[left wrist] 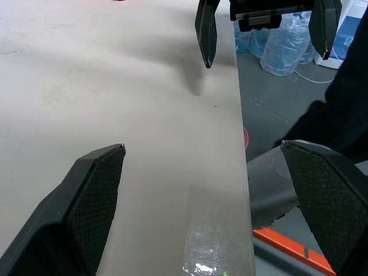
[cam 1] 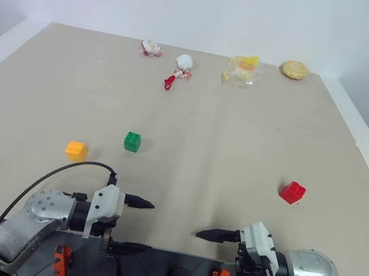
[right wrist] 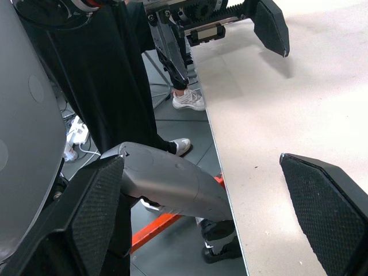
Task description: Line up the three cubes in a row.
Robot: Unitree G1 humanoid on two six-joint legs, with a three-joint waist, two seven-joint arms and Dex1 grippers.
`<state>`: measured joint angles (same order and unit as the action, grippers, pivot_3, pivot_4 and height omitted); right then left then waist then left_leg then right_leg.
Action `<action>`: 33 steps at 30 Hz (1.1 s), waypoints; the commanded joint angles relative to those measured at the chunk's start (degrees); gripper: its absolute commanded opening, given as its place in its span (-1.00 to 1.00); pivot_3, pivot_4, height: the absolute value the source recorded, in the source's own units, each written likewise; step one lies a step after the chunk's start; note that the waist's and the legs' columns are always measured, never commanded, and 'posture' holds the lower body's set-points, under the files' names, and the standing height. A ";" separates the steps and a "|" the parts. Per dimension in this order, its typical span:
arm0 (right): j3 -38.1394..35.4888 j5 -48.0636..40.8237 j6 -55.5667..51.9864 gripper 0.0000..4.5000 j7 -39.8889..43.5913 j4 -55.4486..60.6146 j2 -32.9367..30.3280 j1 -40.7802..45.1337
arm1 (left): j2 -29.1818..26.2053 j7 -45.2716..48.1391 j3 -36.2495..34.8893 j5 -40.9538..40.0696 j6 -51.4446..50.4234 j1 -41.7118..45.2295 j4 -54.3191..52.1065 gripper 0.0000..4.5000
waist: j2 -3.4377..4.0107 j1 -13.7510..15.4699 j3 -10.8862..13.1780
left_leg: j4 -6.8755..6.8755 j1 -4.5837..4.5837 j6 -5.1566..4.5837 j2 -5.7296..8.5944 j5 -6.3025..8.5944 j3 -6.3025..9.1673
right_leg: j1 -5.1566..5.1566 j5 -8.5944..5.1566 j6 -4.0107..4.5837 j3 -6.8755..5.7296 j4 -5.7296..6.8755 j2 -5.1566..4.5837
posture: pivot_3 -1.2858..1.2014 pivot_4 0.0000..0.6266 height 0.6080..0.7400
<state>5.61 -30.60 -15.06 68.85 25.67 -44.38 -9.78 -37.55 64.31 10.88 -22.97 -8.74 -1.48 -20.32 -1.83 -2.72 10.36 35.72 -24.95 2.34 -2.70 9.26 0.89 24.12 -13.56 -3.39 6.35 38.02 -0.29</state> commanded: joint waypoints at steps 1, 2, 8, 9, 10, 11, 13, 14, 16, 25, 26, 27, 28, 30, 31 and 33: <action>-0.92 -0.12 1.46 1.00 0.67 0.36 0.05 -0.09 | -0.57 1.65 -0.18 -0.48 1.76 0.66 -1.80 1.00 | 0.00 0.00 0.00 | 0.00 0.00 0.00 0.00 0.00 0.00 | 0.00 0.00 0.00 0.00 0.00 0.00 | 0.03 -0.52 1.00; -0.85 0.04 1.81 1.00 0.65 0.18 0.17 -0.16 | -0.80 2.56 0.02 -0.76 1.84 0.89 -1.64 1.00 | 0.00 0.00 0.00 | 0.00 0.00 0.00 0.00 0.00 0.00 | 0.00 0.00 0.00 0.00 0.00 0.00 | 0.03 -0.52 1.00; -0.75 0.30 2.95 1.00 0.68 -0.36 0.38 -0.42 | -0.71 3.65 0.29 -1.19 1.49 0.90 -2.49 1.00 | 0.00 0.00 0.00 | 0.00 0.00 0.00 0.00 0.00 -0.01 | 0.00 0.00 0.00 0.00 0.00 0.00 | 0.03 -0.52 1.00; -0.70 0.38 3.14 1.00 0.61 -0.42 0.46 -0.43 | -0.44 3.56 0.29 -0.94 1.80 1.08 -2.26 1.00 | 0.00 0.00 0.00 | 0.00 0.00 0.00 0.00 0.00 -0.01 | 0.00 0.00 0.00 0.00 0.00 0.00 | 0.03 -0.52 1.00; -0.71 0.45 3.38 1.00 0.55 -0.50 0.56 -0.41 | -0.16 3.47 0.36 -0.65 2.08 1.36 -2.02 1.00 | 0.00 0.00 0.00 | 0.00 0.00 0.00 0.00 0.00 -0.01 | 0.00 0.00 0.00 0.01 0.00 0.00 | 0.03 -0.52 1.00; -0.72 0.49 3.52 1.00 0.52 -0.54 0.61 -0.41 | 0.08 3.38 0.43 -0.39 2.34 1.64 -1.83 1.00 | 0.00 0.00 0.00 | 0.00 0.00 0.00 0.00 0.00 -0.01 | 0.00 0.00 0.00 0.01 0.00 0.00 | 0.03 -0.52 1.00; -0.81 0.45 3.70 1.00 0.35 -0.56 0.77 -0.42 | 0.40 3.35 0.56 -0.11 2.66 2.07 -1.67 1.00 | 0.00 0.00 0.00 | 0.00 0.00 0.00 0.00 0.00 0.00 | 0.00 0.00 0.00 0.00 0.00 0.00 | 0.03 -0.52 1.00; -1.28 0.09 3.84 1.00 -0.01 -0.47 1.06 -0.39 | 0.72 3.15 0.45 -0.05 2.83 2.49 -1.59 1.00 | 0.00 0.00 0.00 | 0.01 0.00 0.00 0.00 0.00 0.00 | 0.00 0.00 0.00 0.00 0.00 0.00 | 0.03 -0.52 1.00; -3.82 -3.17 1.61 1.00 -2.03 0.67 1.57 0.51 | 2.03 1.29 -0.74 -1.84 0.48 4.17 -1.69 1.00 | 0.00 0.00 0.00 | 0.01 0.00 0.00 0.00 0.00 0.00 | -0.01 0.00 0.00 0.00 0.00 0.00 | 0.03 -0.52 1.00; -22.49 -11.64 -14.72 1.00 -9.91 -14.57 -9.43 20.27 | 14.88 -11.92 -1.33 -6.26 -8.97 20.30 0.52 1.00 | 0.02 0.11 0.04 | 0.62 0.02 -0.02 0.07 -0.02 0.03 | -0.38 0.10 -0.09 0.02 0.01 -0.01 | 0.03 -0.52 1.00; -22.46 -10.60 -15.38 1.00 -9.05 -17.41 -11.43 22.06 | 16.35 -12.65 -0.76 -5.66 -8.69 21.40 1.19 1.00 | 0.04 0.14 0.05 | 0.64 0.02 -0.03 0.13 -0.02 0.02 | -0.41 0.10 -0.10 0.04 0.01 -0.04 | 0.03 -0.52 1.00; -21.51 -8.86 -15.97 1.00 -8.09 -20.69 -13.66 23.99 | 17.88 -13.42 -0.08 -4.73 -8.19 22.46 2.11 1.00 | 0.04 0.12 0.04 | 0.65 -0.02 -0.05 0.15 -0.03 -0.02 | -0.41 0.10 -0.11 0.06 0.01 -0.06 | 0.03 -0.52 1.00; -20.28 -7.07 -16.09 1.00 -7.15 -23.49 -15.45 25.56 | 19.11 -13.91 0.54 -4.07 -7.76 23.24 2.93 1.00 | 0.05 0.10 0.04 | 0.65 -0.02 -0.06 0.14 -0.03 -0.04 | -0.43 0.12 -0.14 0.08 0.01 -0.05 | 0.03 -0.52 1.00; -17.73 -3.31 -14.31 1.00 -4.70 -29.92 -17.70 28.91 | 21.33 -14.84 1.58 -3.03 -6.97 24.60 4.30 1.00 | 0.07 0.09 0.03 | 0.60 0.01 -0.15 0.15 0.03 -0.07 | -0.47 0.09 -0.19 0.09 0.01 -0.03 | 0.03 -0.52 1.00; -16.36 -1.26 -13.05 1.00 -3.48 -33.24 -18.37 30.67 | 22.14 -14.92 1.99 -2.89 -6.89 25.01 4.52 1.00 | 0.07 0.00 0.03 | 0.59 0.02 -0.25 0.14 0.10 -0.06 | -0.48 0.07 -0.21 0.09 0.01 0.00 | 0.03 -0.52 1.00; -13.89 1.93 -11.56 1.00 -0.93 -38.06 -19.35 33.40 | 23.10 -14.58 2.77 -2.62 -6.70 25.44 4.71 1.00 | 0.10 -0.08 0.01 | 0.54 0.02 -0.43 0.10 0.20 -0.05 | -0.46 0.01 -0.19 0.10 0.01 0.08 | 0.03 -0.52 1.00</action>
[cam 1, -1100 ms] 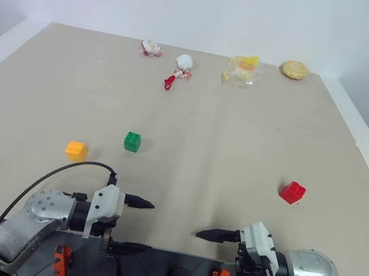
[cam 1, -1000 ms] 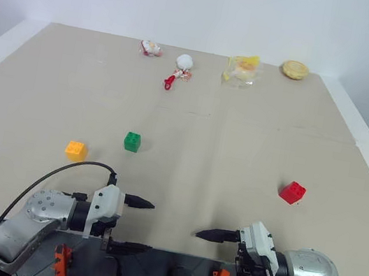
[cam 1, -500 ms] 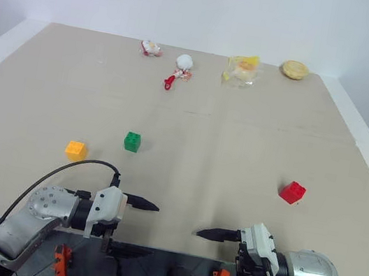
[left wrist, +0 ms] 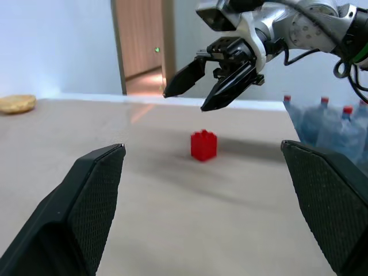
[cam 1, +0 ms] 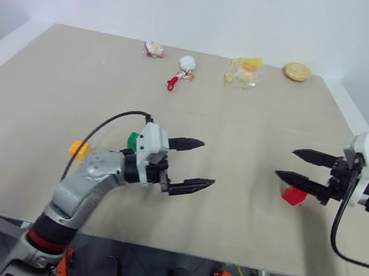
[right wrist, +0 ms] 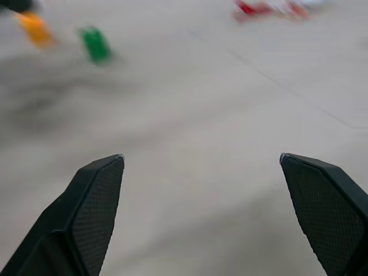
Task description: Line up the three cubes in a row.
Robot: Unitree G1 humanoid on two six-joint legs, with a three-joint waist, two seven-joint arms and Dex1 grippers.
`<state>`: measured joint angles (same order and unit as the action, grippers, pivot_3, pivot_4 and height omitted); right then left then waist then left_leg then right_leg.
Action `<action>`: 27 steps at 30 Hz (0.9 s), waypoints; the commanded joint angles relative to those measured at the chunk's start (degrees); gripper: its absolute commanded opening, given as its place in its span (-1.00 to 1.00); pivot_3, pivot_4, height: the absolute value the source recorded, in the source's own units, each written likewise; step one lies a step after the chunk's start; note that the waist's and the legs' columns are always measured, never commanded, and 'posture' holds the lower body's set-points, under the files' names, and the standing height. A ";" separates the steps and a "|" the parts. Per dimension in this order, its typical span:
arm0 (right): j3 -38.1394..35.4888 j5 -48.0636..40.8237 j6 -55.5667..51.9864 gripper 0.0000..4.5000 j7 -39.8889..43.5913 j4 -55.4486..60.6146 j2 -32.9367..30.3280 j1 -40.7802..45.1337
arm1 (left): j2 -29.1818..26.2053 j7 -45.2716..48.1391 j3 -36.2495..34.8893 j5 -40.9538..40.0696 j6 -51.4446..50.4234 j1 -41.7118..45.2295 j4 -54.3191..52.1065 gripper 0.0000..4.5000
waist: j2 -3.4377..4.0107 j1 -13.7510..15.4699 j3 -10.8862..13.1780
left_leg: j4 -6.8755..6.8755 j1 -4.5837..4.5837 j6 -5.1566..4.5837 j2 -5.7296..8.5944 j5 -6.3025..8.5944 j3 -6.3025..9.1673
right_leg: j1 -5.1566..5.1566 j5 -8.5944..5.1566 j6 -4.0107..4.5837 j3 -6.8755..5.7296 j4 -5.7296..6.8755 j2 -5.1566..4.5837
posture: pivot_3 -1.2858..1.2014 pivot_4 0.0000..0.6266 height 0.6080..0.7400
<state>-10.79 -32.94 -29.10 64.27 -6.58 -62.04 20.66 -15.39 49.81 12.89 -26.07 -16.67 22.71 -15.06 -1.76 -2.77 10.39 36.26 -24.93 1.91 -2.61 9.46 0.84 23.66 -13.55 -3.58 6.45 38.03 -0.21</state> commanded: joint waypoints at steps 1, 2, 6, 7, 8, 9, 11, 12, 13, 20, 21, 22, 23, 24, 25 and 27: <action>4.03 5.87 2.36 1.00 5.02 -8.16 -2.28 4.36 | 1.27 0.02 1.07 0.62 1.23 1.40 -0.46 1.00 | 0.08 -0.05 -0.03 | -0.05 0.01 -0.03 -0.01 0.02 0.00 | 0.01 0.00 -0.01 0.01 0.00 0.03 | 0.03 -0.52 1.00; 5.09 6.90 2.20 1.00 6.36 -9.93 -2.51 5.44 | 1.48 0.13 1.23 0.73 1.26 1.48 -0.36 1.00 | 0.15 -0.03 -0.04 | -0.13 0.03 -0.03 -0.01 0.02 0.02 | 0.02 -0.01 -0.07 0.03 0.01 0.07 | 0.03 -0.52 1.00; 8.31 10.93 4.09 1.00 9.76 -14.25 -1.90 7.57 | 2.03 0.29 1.28 1.05 1.54 1.79 0.03 1.00 | 0.27 0.00 -0.06 | -0.31 0.11 -0.03 0.00 0.01 0.05 | -0.01 -0.03 -0.21 0.08 0.02 0.11 | 0.03 -0.52 1.00; 8.88 11.97 4.84 1.00 10.01 -15.55 -1.55 8.05 | 2.18 0.32 1.27 1.07 1.65 1.89 0.14 1.00 | 0.27 0.00 -0.05 | -0.31 0.13 -0.03 0.00 0.01 0.05 | -0.03 -0.04 -0.22 0.08 0.02 0.11 | 0.03 -0.52 1.00; 9.28 12.85 5.46 1.00 10.03 -16.85 -1.15 8.62 | 2.32 0.32 1.26 1.13 1.71 1.99 0.24 1.00 | 0.28 0.00 -0.05 | -0.31 0.13 -0.02 0.02 0.01 0.05 | -0.04 -0.05 -0.22 0.10 0.02 0.10 | 0.03 -0.52 1.00; 9.59 13.64 6.20 1.00 10.10 -18.17 -0.74 9.22 | 2.49 0.22 1.21 1.23 1.83 2.10 0.37 1.00 | 0.28 0.01 -0.05 | -0.28 0.14 -0.02 0.04 0.01 0.04 | -0.06 -0.09 -0.16 0.12 0.02 0.08 | 0.03 -0.52 1.00; 10.10 14.64 7.02 1.00 10.72 -19.75 -0.23 9.86 | 2.81 0.00 1.06 1.47 2.05 2.26 0.58 1.00 | 0.27 0.00 -0.05 | -0.20 0.17 -0.02 0.05 0.01 0.03 | -0.13 -0.14 -0.09 0.12 0.01 0.07 | 0.03 -0.52 1.00; 10.36 15.34 7.42 1.00 10.67 -20.37 0.09 10.07 | 2.86 -0.01 0.95 1.54 2.17 2.24 0.57 1.00 | 0.27 0.00 -0.04 | -0.19 0.20 -0.02 0.07 0.01 0.01 | -0.16 -0.13 -0.11 0.15 0.01 0.05 | 0.03 -0.52 1.00; 10.66 16.20 7.96 1.00 10.43 -21.07 0.38 10.26 | 2.88 0.01 0.87 1.57 2.22 2.22 0.57 1.00 | 0.27 0.00 -0.04 | -0.16 0.21 -0.01 0.08 0.01 0.02 | -0.19 -0.12 -0.12 0.16 0.01 0.05 | 0.03 -0.52 1.00; 11.90 20.40 9.28 1.00 9.21 -25.12 2.46 10.26 | 3.13 0.30 0.79 1.47 2.28 2.99 1.21 1.00 | 0.29 -0.02 -0.04 | -0.07 0.28 -0.01 0.08 0.01 -0.01 | -0.26 -0.09 -0.15 0.19 0.02 0.04 | 0.03 -0.52 1.00; 11.85 20.73 9.45 1.00 9.02 -25.49 2.70 10.39 | 3.17 0.37 0.79 1.45 2.28 3.11 1.32 1.00 | 0.29 -0.02 -0.04 | -0.08 0.28 -0.01 0.08 0.01 -0.01 | -0.26 -0.09 -0.15 0.19 0.02 0.05 | 0.03 -0.52 1.00; 11.83 20.95 9.35 1.00 9.02 -25.79 2.87 10.52 | 3.20 0.41 0.79 1.43 2.26 3.25 1.42 1.00 | 0.29 -0.02 -0.04 | -0.08 0.28 -0.01 0.08 0.01 0.00 | -0.26 -0.08 -0.16 0.19 0.02 0.05 | 0.03 -0.52 1.00; 11.77 21.10 9.21 1.00 9.00 -26.02 3.08 10.61 | 3.25 0.44 0.81 1.38 2.24 3.39 1.49 1.00 | 0.29 -0.02 -0.04 | -0.08 0.28 -0.01 0.08 0.01 -0.01 | -0.26 -0.08 -0.16 0.20 0.02 0.05 | 0.03 -0.52 1.00; 11.71 21.25 9.02 1.00 8.98 -26.22 3.26 10.70 | 3.29 0.47 0.82 1.34 2.22 3.51 1.54 1.00 | 0.29 -0.02 -0.04 | -0.08 0.28 -0.01 0.08 0.01 -0.01 | -0.27 -0.08 -0.16 0.20 0.02 0.05 | 0.03 -0.52 1.00; 11.69 21.43 9.04 0.76 8.99 -26.40 3.40 10.78 | 3.34 0.50 0.82 1.33 2.24 3.62 1.64 1.00 | 0.29 -0.01 -0.04 | -0.08 0.27 -0.01 0.08 0.01 -0.01 | -0.27 -0.09 -0.16 0.20 0.02 0.05 | 0.03 -0.52 1.00; 11.58 21.69 9.08 0.52 8.91 -26.68 3.58 10.96 | 3.42 0.54 0.82 1.37 2.33 3.74 1.81 1.00 | 0.30 -0.02 -0.04 | -0.08 0.27 -0.01 0.08 0.01 -0.01 | -0.26 -0.09 -0.16 0.21 0.02 0.05 | 0.03 -0.52 1.00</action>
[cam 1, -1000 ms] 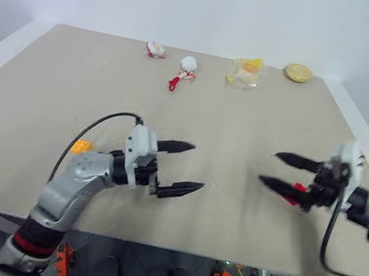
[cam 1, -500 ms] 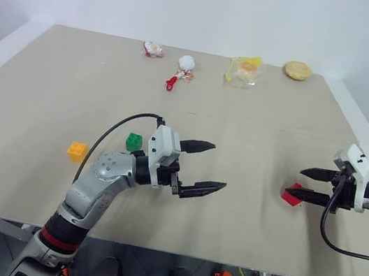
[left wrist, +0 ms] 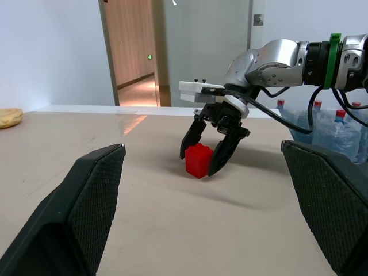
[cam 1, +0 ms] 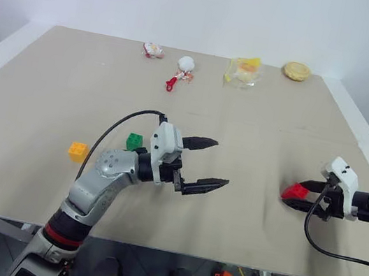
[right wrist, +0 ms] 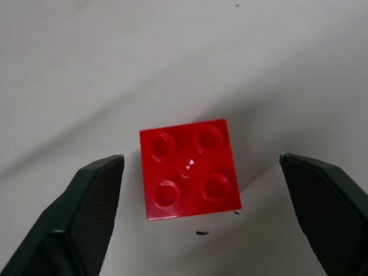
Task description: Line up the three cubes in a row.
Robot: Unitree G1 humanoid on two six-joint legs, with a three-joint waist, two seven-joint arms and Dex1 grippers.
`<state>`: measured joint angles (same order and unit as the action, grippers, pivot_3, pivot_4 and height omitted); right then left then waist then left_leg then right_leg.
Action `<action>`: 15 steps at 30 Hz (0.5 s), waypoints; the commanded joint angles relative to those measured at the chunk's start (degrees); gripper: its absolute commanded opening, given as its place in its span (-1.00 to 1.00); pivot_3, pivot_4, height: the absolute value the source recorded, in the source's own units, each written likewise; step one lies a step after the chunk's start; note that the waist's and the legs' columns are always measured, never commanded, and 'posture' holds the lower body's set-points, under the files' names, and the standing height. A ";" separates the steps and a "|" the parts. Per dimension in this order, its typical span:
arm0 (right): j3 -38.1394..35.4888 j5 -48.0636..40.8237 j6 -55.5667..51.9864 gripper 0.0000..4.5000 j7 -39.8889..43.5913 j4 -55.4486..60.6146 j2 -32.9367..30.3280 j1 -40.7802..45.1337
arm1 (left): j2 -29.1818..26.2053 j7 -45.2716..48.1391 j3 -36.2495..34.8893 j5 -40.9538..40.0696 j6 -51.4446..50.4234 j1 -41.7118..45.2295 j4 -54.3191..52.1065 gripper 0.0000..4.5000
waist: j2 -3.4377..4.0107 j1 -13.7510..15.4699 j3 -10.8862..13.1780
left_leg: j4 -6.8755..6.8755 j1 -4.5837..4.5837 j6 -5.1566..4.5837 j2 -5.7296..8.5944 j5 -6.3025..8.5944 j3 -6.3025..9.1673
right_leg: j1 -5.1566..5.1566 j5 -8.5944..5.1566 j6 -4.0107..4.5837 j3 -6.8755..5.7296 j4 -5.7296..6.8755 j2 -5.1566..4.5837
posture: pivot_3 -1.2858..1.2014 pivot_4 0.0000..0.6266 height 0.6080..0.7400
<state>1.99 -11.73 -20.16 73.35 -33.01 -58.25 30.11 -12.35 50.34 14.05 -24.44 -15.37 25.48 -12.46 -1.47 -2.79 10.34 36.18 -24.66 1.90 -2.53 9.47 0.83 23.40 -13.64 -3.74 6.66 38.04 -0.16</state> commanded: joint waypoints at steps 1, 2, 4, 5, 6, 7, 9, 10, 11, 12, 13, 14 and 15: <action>-1.29 0.58 0.15 0.37 -0.22 -0.30 -0.16 1.56 | 0.41 0.03 -0.35 -0.24 1.08 0.99 -0.74 1.00 | 0.00 0.00 0.00 | 0.00 0.00 0.00 0.00 0.00 0.00 | 0.00 0.00 0.00 0.00 0.00 0.00 | 0.03 -0.52 1.00; -1.44 0.56 0.00 0.21 -0.18 -0.16 -0.18 1.56 | 0.43 0.02 -0.37 -0.21 1.11 0.99 -0.71 1.00 | 0.00 0.00 0.00 | 0.00 0.00 0.00 0.00 0.00 0.01 | 0.00 0.00 0.00 0.00 0.00 0.01 | 0.03 -0.52 1.00; -1.87 0.27 -0.23 -0.09 -0.17 0.15 -0.17 1.66 | 0.40 0.08 -0.43 -0.19 1.18 0.91 -0.62 1.00 | 0.00 -0.01 0.00 | 0.00 0.01 0.00 0.00 0.00 0.01 | -0.01 0.00 0.00 0.00 0.00 0.01 | 0.03 -0.52 1.00; -2.01 0.12 -0.42 -0.25 -0.12 0.31 -0.23 1.77 | 0.31 0.18 -0.47 -0.18 1.27 0.82 -0.54 1.00 | 0.00 0.00 0.00 | 0.00 0.01 0.00 0.00 0.00 0.01 | -0.01 0.00 0.00 0.00 0.00 0.00 | 0.03 -0.52 1.00; -2.39 -0.36 -0.60 -0.38 0.08 0.79 -0.24 1.90 | 0.08 0.39 -0.54 -0.14 1.39 0.65 -0.44 1.00 | 0.00 0.00 0.00 | 0.01 0.01 0.00 0.00 0.00 0.00 | -0.01 0.00 -0.01 0.00 0.00 0.00 | 0.03 -0.52 1.00; -2.81 -1.01 -0.82 -0.43 0.42 1.79 -0.24 2.11 | -0.32 0.76 -0.72 -0.17 1.57 0.42 -0.36 1.00 | 0.00 0.00 0.00 | 0.01 0.01 0.00 0.00 0.00 0.00 | -0.01 0.00 -0.01 0.01 0.00 0.00 | 0.03 -0.52 1.00; -3.33 -2.67 -2.18 -0.43 1.48 5.45 -0.24 2.22 | -1.72 1.96 -1.23 -0.35 1.88 -0.13 -0.34 1.00 | 0.01 -0.03 0.00 | 0.00 0.01 0.00 0.00 0.00 0.00 | -0.01 0.01 -0.01 0.01 0.00 0.00 | 0.03 -0.52 1.00; -3.51 -3.64 -3.14 -0.43 2.08 7.67 -0.16 2.10 | -2.50 2.59 -1.54 -0.50 1.93 -0.40 -0.38 1.00 | 0.03 -0.10 0.01 | 0.00 0.02 0.00 0.00 0.00 0.00 | 0.00 0.01 -0.01 0.01 0.00 0.01 | 0.03 -0.52 1.00; -3.55 -4.91 -4.35 -0.43 2.75 11.21 -0.02 1.92 | -3.68 3.57 -2.08 -0.71 2.03 -0.77 -0.36 1.00 | 0.05 -0.24 0.01 | -0.01 0.02 0.00 -0.01 0.00 0.00 | 0.01 0.01 0.00 0.02 0.00 0.02 | 0.03 -0.52 1.00; -3.45 -5.94 -5.39 -0.43 3.29 14.82 0.04 1.62 | -4.89 4.63 -2.61 -1.00 2.19 -1.15 -0.32 1.00 | 0.07 -0.42 0.01 | -0.03 0.03 0.00 -0.02 0.00 0.01 | 0.01 0.01 0.00 0.02 0.01 0.04 | 0.03 -0.52 1.00; -3.05 -7.00 -6.59 -0.43 3.72 19.33 0.15 1.19 | -6.66 6.19 -3.37 -1.48 2.24 -1.75 -0.21 1.00 | 0.08 -0.59 0.02 | -0.07 0.06 0.00 -0.03 0.00 0.01 | 0.01 0.00 0.01 0.02 0.01 0.05 | 0.03 -0.52 1.00; -2.49 -7.70 -7.61 -0.43 3.92 23.31 0.28 0.86 | -8.35 7.77 -4.07 -1.95 2.49 -2.31 -0.04 1.00 | 0.08 -0.66 0.02 | -0.12 0.07 0.00 -0.04 0.00 0.02 | 0.03 -0.01 0.03 0.01 0.02 0.06 | 0.03 -0.52 1.00; -0.72 -7.75 -8.35 -0.43 4.41 28.17 0.39 0.57 | -11.10 10.59 -4.88 -2.27 3.08 -3.19 0.39 1.00 | 0.09 -0.72 0.02 | -0.15 0.07 0.00 -0.05 0.00 0.04 | 0.03 -0.02 0.04 0.01 0.02 0.08 | 0.03 -0.52 1.00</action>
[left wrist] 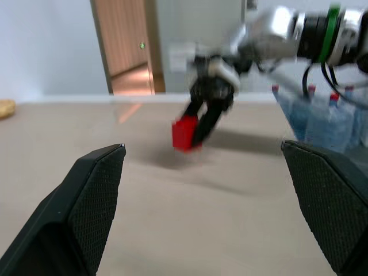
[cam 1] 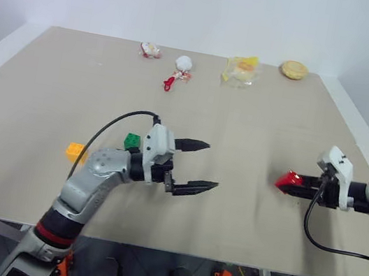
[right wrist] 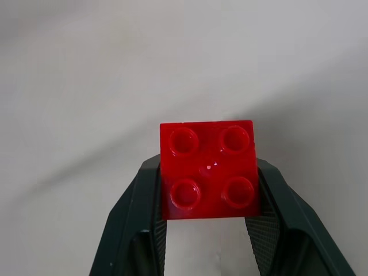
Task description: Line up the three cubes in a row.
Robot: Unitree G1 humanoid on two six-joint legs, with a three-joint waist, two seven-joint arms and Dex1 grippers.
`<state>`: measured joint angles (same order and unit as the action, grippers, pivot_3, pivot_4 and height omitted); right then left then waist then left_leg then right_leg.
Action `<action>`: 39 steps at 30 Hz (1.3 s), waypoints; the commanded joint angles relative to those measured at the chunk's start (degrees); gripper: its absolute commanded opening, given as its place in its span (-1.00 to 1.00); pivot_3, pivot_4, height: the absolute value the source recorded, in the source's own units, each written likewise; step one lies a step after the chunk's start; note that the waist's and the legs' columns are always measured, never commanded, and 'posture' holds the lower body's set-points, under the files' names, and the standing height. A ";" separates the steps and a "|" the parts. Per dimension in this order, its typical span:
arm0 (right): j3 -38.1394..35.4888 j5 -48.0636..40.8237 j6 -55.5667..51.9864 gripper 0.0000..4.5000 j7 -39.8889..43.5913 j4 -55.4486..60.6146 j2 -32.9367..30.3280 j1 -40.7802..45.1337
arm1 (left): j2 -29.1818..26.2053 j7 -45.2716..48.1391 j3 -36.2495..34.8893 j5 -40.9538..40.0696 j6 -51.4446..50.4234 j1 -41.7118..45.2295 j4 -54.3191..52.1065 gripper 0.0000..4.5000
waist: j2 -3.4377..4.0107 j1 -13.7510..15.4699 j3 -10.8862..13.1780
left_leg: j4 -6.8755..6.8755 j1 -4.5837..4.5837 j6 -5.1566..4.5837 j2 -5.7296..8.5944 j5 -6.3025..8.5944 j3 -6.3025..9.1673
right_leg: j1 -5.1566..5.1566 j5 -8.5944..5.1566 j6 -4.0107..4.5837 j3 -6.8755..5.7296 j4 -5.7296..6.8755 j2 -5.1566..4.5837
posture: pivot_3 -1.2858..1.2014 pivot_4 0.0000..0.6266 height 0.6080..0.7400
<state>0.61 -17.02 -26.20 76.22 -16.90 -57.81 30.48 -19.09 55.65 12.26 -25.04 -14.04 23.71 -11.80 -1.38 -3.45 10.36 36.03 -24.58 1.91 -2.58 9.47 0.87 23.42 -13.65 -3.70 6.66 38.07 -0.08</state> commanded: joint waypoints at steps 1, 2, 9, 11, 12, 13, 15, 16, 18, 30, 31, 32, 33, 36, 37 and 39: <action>2.45 -2.05 -2.84 -0.43 2.02 15.88 -0.16 -0.09 | -6.59 7.62 -3.69 -1.71 2.47 -2.13 0.22 1.00 | 0.00 -0.19 0.00 | -0.04 0.01 0.00 -0.01 0.00 0.01 | 0.00 -0.01 0.02 -0.01 0.00 0.00 | 0.03 -0.52 1.00; 3.57 -1.68 -3.26 -0.43 2.27 18.21 -0.30 -0.31 | -7.95 9.09 -3.98 -1.72 3.03 -2.51 0.60 1.00 | 0.00 -0.26 0.00 | -0.09 0.02 0.00 -0.03 0.00 0.02 | 0.02 -0.04 0.06 -0.03 0.00 0.02 | 0.03 -0.52 1.00; 15.76 6.56 -1.11 -0.43 3.87 20.83 3.00 5.44 | -12.87 14.65 -5.73 -2.54 4.45 -3.10 2.54 1.00 | -0.05 -0.21 0.03 | -0.08 -0.11 0.06 0.04 0.01 -0.15 | 0.15 -0.13 0.07 -0.15 -0.02 -0.31 | 0.03 -0.52 1.00; 17.53 8.02 0.29 -0.43 4.17 18.72 4.54 6.85 | -12.99 14.74 -5.75 -2.32 4.52 -3.14 2.39 1.00 | -0.07 -0.22 0.04 | -0.08 -0.13 0.06 0.04 0.01 -0.18 | 0.19 -0.12 0.05 -0.14 -0.02 -0.33 | 0.03 -0.52 1.00; 18.27 8.71 0.81 -0.43 4.18 17.77 5.12 7.31 | -13.00 14.71 -5.81 -2.28 4.44 -3.18 2.21 1.00 | -0.08 -0.22 0.04 | -0.09 -0.14 0.06 0.03 0.01 -0.17 | 0.20 -0.12 0.05 -0.16 -0.02 -0.31 | 0.03 -0.52 1.00; 18.80 9.32 1.44 -0.43 4.36 17.03 5.45 7.55 | -12.95 14.54 -5.84 -2.24 4.28 -3.20 1.99 1.00 | -0.08 -0.19 0.04 | -0.10 -0.13 0.06 0.01 0.01 -0.15 | 0.19 -0.12 0.06 -0.18 -0.02 -0.29 | 0.03 -0.52 1.00; 19.69 10.38 2.36 -0.43 4.72 16.47 5.67 7.37 | -12.83 13.97 -5.87 -2.12 4.04 -3.35 1.44 1.00 | -0.09 -0.04 0.05 | -0.17 -0.13 0.06 0.01 0.01 -0.10 | 0.19 -0.15 0.10 -0.21 -0.02 -0.26 | 0.03 -0.52 1.00; 19.88 10.43 2.35 -0.43 5.05 16.70 5.55 6.93 | -12.73 13.62 -5.90 -2.11 3.93 -3.44 1.15 1.00 | -0.09 -0.02 0.05 | -0.18 -0.15 0.06 0.01 0.01 -0.09 | 0.21 -0.16 0.11 -0.21 -0.02 -0.26 | 0.03 -0.52 1.00; 19.98 10.97 2.69 -0.43 4.99 16.95 5.34 6.16 | -12.50 12.83 -6.07 -2.16 3.81 -3.61 0.78 1.00 | -0.09 0.10 0.05 | -0.23 -0.19 0.06 0.01 0.02 -0.10 | 0.28 -0.17 0.12 -0.21 -0.02 -0.25 | 0.03 -0.52 1.00; 18.88 11.26 3.09 -0.43 4.05 19.35 5.98 4.21 | -11.70 10.69 -5.64 -2.81 3.09 -3.54 -0.02 1.00 | -0.10 0.34 0.04 | -0.26 -0.13 0.06 -0.03 0.01 -0.09 | 0.25 -0.17 0.14 -0.21 -0.01 -0.19 | 0.03 -0.52 1.00; 18.58 10.95 3.14 -0.43 4.04 19.64 6.03 4.09 | -11.59 10.58 -5.57 -2.82 3.02 -3.43 -0.02 1.00 | -0.10 0.34 0.04 | -0.26 -0.12 0.06 -0.03 0.01 -0.09 | 0.25 -0.17 0.15 -0.21 -0.01 -0.19 | 0.03 -0.52 1.00; 18.19 10.60 3.15 0.02 3.85 19.85 6.22 4.05 | -11.49 10.50 -5.51 -2.80 2.98 -3.31 -0.01 1.00 | -0.09 0.34 0.04 | -0.26 -0.12 0.06 -0.03 0.01 -0.09 | 0.25 -0.16 0.15 -0.21 -0.01 -0.19 | 0.03 -0.52 1.00; 17.87 10.32 3.27 0.11 3.70 19.98 6.40 4.02 | -11.40 10.45 -5.46 -2.79 2.95 -3.21 0.00 1.00 | -0.09 0.34 0.04 | -0.26 -0.12 0.06 -0.04 0.01 -0.09 | 0.25 -0.16 0.15 -0.21 -0.01 -0.18 | 0.03 -0.52 1.00; 17.02 9.46 4.07 0.60 3.77 20.30 6.76 3.94 | -11.20 10.28 -5.40 -2.74 2.79 -3.05 -0.04 1.00 | -0.09 0.35 0.04 | -0.26 -0.13 0.06 -0.04 0.01 -0.09 | 0.25 -0.17 0.15 -0.21 -0.01 -0.17 | 0.03 -0.52 1.00; 16.51 8.68 3.95 0.73 4.03 20.62 6.86 4.02 | -11.15 10.13 -5.39 -2.70 2.69 -2.98 -0.06 1.00 | -0.10 0.35 0.04 | -0.27 -0.14 0.06 -0.04 0.01 -0.09 | 0.25 -0.17 0.15 -0.21 0.00 -0.18 | 0.03 -0.52 1.00; 14.99 6.13 2.36 0.98 4.77 21.90 6.82 4.44 | -11.02 9.31 -5.71 -2.70 2.29 -2.96 -0.17 1.00 | -0.10 0.36 0.04 | -0.26 -0.14 0.06 -0.04 0.01 -0.09 | 0.25 -0.17 0.15 -0.21 -0.01 -0.18 | 0.03 -0.52 1.00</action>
<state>18.87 -8.61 -23.29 80.16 2.36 -50.77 34.08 -30.21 65.54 7.91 -27.01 -11.67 19.91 -9.74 -1.48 -3.09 10.41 35.77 -24.73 1.96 -2.62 9.48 0.78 23.68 -13.82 -3.55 6.46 38.06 -0.26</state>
